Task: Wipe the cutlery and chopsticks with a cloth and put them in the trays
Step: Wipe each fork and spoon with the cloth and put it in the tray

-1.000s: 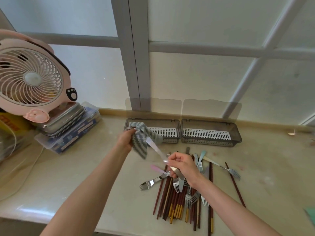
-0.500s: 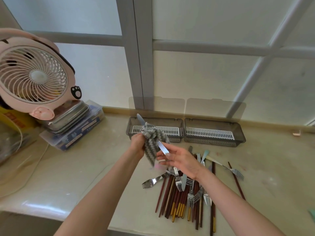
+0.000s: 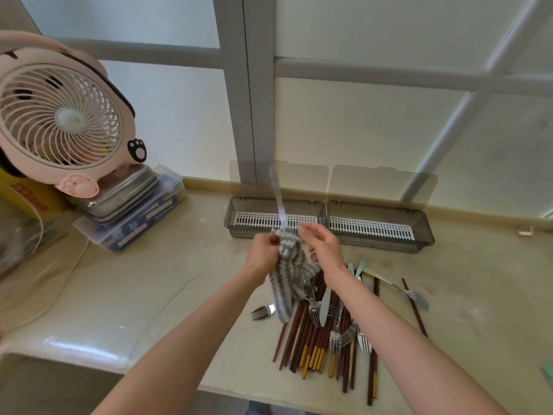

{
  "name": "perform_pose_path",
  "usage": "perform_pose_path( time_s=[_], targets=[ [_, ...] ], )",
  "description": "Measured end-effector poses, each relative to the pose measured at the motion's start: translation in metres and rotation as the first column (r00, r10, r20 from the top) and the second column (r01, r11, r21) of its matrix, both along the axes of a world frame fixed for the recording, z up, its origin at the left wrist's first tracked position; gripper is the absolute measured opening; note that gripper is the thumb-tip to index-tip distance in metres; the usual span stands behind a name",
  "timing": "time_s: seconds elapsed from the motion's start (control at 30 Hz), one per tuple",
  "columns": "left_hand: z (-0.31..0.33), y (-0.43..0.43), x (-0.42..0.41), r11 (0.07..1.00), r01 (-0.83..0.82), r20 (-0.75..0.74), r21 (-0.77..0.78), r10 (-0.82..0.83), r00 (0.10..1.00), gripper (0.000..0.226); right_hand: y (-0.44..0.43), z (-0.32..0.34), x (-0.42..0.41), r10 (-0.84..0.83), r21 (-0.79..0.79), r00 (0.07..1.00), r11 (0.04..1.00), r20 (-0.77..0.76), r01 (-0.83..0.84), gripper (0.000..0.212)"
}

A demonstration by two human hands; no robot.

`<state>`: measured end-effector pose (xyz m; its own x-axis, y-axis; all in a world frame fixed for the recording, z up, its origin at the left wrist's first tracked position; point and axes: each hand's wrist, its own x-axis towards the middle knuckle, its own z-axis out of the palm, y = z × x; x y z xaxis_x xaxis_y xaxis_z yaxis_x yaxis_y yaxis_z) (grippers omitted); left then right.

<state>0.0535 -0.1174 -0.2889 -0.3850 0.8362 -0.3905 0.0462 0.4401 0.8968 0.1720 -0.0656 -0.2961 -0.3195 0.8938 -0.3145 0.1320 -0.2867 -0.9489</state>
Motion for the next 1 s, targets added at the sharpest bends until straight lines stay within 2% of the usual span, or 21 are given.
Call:
perform_pose_path(
  time_s=[0.07,0.1,0.17,0.23,0.3,0.33,0.37,0.4,0.47,0.57,0.73,0.8,0.87,0.93,1.0],
  targets=[
    [0.001,0.005,0.004,0.992,0.122,-0.200,-0.028,-0.125,0.972,0.017,0.015,0.007,-0.014,0.024,0.025,0.998,0.999,0.062,-0.026,0.027],
    [0.001,0.008,0.005,0.986,0.158,-0.253,-0.044,-0.164,0.954,0.018,0.022,0.007,-0.021,0.027,0.047,0.993,0.998,0.117,-0.032,0.024],
    [0.001,0.012,0.001,0.986,0.155,-0.241,-0.061,-0.165,0.956,0.017,0.034,0.006,-0.034,0.015,0.115,0.987,0.993,0.163,-0.034,0.022],
    [-0.005,0.015,-0.011,0.991,0.093,-0.192,-0.098,-0.111,0.975,0.013,0.049,0.005,-0.044,-0.015,0.192,0.990,0.981,0.142,-0.013,0.024],
    [-0.014,0.014,-0.025,0.986,0.040,-0.173,-0.162,-0.069,0.983,0.030,0.069,0.002,-0.052,-0.015,0.322,0.966,0.944,0.257,-0.071,0.022],
    [-0.020,0.012,-0.030,0.983,0.020,-0.161,-0.184,-0.050,0.986,0.034,0.080,-0.002,-0.054,0.011,0.395,0.916,0.900,0.401,-0.184,0.020],
    [-0.024,0.012,-0.036,0.980,0.004,-0.153,-0.201,-0.036,0.988,0.033,0.090,-0.009,-0.057,0.031,0.436,0.828,0.839,0.560,-0.327,0.019],
    [-0.029,0.011,-0.041,0.978,-0.008,-0.142,-0.209,-0.022,0.990,0.027,0.099,-0.017,-0.060,0.034,0.434,0.723,0.780,0.690,-0.451,0.018],
    [-0.035,0.011,-0.049,0.980,-0.038,-0.101,-0.193,0.019,0.995,0.016,0.112,-0.037,-0.063,0.025,0.372,0.545,0.703,0.838,-0.606,0.017],
    [-0.040,0.010,-0.054,0.982,-0.090,-0.033,-0.165,0.086,0.996,0.013,0.124,-0.064,-0.070,-0.024,0.322,0.396,0.628,0.918,-0.708,0.013],
    [-0.046,0.004,-0.060,0.976,-0.150,0.084,-0.159,0.165,0.983,0.008,0.132,-0.088,-0.076,-0.148,0.316,0.280,0.511,0.949,-0.799,0.024],
    [-0.048,0.001,-0.062,0.968,-0.173,0.119,-0.182,0.196,0.973,0.011,0.132,-0.092,-0.078,-0.176,0.337,0.287,0.493,0.941,-0.802,0.028],
    [-0.047,-0.002,-0.061,0.964,-0.186,0.149,-0.188,0.216,0.965,0.013,0.132,-0.092,-0.079,-0.146,0.383,0.361,0.509,0.921,-0.771,0.031],
    [-0.047,-0.007,-0.063,0.962,-0.206,0.183,-0.178,0.238,0.954,0.013,0.125,-0.085,-0.074,-0.058,0.487,0.530,0.489,0.846,-0.724,0.031],
    [-0.050,-0.014,-0.066,0.958,-0.226,0.278,-0.179,0.270,0.922,0.014,0.109,-0.077,-0.063,0.056,0.612,0.680,0.389,0.731,-0.689,0.023]
  ],
)
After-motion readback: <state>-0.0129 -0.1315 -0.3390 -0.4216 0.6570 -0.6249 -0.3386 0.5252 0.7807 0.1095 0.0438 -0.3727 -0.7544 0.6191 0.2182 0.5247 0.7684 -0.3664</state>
